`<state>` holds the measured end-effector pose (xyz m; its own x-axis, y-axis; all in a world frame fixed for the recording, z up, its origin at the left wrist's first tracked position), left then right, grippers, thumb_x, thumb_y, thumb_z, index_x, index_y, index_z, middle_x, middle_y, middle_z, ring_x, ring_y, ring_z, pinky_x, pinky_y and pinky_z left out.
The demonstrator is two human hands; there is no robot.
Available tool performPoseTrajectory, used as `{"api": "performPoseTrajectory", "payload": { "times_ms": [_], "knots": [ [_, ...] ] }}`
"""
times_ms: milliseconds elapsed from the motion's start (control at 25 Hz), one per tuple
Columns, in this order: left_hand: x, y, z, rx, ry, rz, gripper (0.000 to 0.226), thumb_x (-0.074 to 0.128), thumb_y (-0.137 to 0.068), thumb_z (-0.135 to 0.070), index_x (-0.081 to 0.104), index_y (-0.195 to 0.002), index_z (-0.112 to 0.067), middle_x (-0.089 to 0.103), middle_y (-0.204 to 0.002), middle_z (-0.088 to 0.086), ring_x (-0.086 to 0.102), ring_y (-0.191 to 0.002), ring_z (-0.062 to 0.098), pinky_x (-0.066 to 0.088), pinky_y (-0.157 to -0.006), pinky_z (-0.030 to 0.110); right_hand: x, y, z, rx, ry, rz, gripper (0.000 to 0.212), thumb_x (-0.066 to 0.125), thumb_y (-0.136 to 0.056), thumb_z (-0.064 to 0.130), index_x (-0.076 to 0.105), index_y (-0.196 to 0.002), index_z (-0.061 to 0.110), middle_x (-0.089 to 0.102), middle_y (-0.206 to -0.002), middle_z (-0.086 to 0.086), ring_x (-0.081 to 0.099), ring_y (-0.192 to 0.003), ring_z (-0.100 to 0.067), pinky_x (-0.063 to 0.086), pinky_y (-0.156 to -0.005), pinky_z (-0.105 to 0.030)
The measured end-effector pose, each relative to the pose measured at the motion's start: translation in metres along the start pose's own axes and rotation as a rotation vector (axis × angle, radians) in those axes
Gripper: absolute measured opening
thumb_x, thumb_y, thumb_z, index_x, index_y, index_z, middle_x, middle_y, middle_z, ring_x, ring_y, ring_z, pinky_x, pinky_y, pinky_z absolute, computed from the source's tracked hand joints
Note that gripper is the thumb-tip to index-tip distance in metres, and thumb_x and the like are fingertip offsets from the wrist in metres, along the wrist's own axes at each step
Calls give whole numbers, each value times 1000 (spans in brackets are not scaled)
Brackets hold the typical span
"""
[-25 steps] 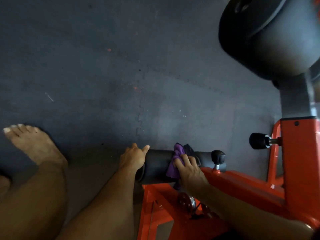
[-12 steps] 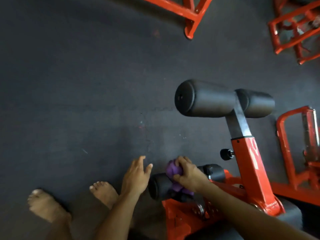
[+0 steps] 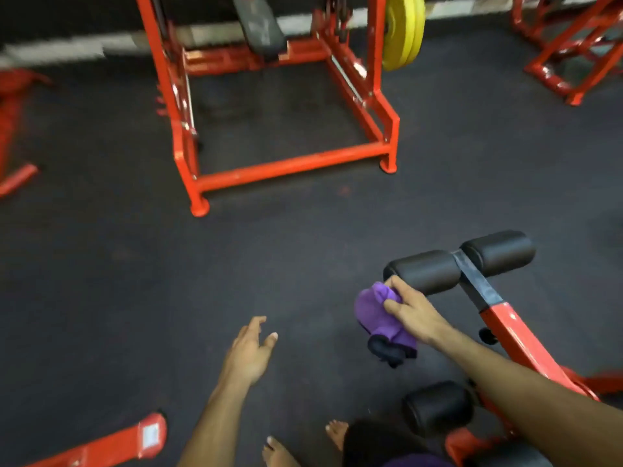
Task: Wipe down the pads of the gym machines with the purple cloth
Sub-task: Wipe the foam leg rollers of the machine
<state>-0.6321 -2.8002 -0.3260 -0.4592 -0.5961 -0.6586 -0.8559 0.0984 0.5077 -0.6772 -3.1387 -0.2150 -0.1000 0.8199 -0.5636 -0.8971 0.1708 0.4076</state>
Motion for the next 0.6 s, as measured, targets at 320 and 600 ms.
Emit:
{"api": "performPoseTrajectory", "payload": {
  "times_ms": [320, 600],
  "knots": [
    [-99, -46, -122, 362, -38, -31, 47, 61, -99, -46, 47, -143, -39, 55, -137, -11, 59, -126, 14, 50, -103, 38, -30, -16, 81, -161, -157, -211, 5, 49, -80, 28, 44, -84, 27, 53, -91, 7, 51, -88, -9, 43, -83, -33],
    [-87, -147, -253, 527, -204, 103, 46, 60, -100, -48, 46, -143, -43, 52, -140, -13, 54, -130, 11, 48, -104, 38, -105, -86, 40, -30, -285, -424, 19, 50, -95, 22, 45, -79, 31, 50, -89, 6, 50, -80, -2, 42, -76, -27]
  ]
}}
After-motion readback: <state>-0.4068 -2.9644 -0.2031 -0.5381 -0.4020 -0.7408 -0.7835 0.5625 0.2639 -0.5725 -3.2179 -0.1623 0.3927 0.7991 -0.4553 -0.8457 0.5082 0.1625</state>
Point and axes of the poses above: each hand's wrist, its own y-axis away from the middle knuckle, its own x-axis out of the palm, z = x × y, the point moved 1 cm from there along -y, towards the middle knuckle
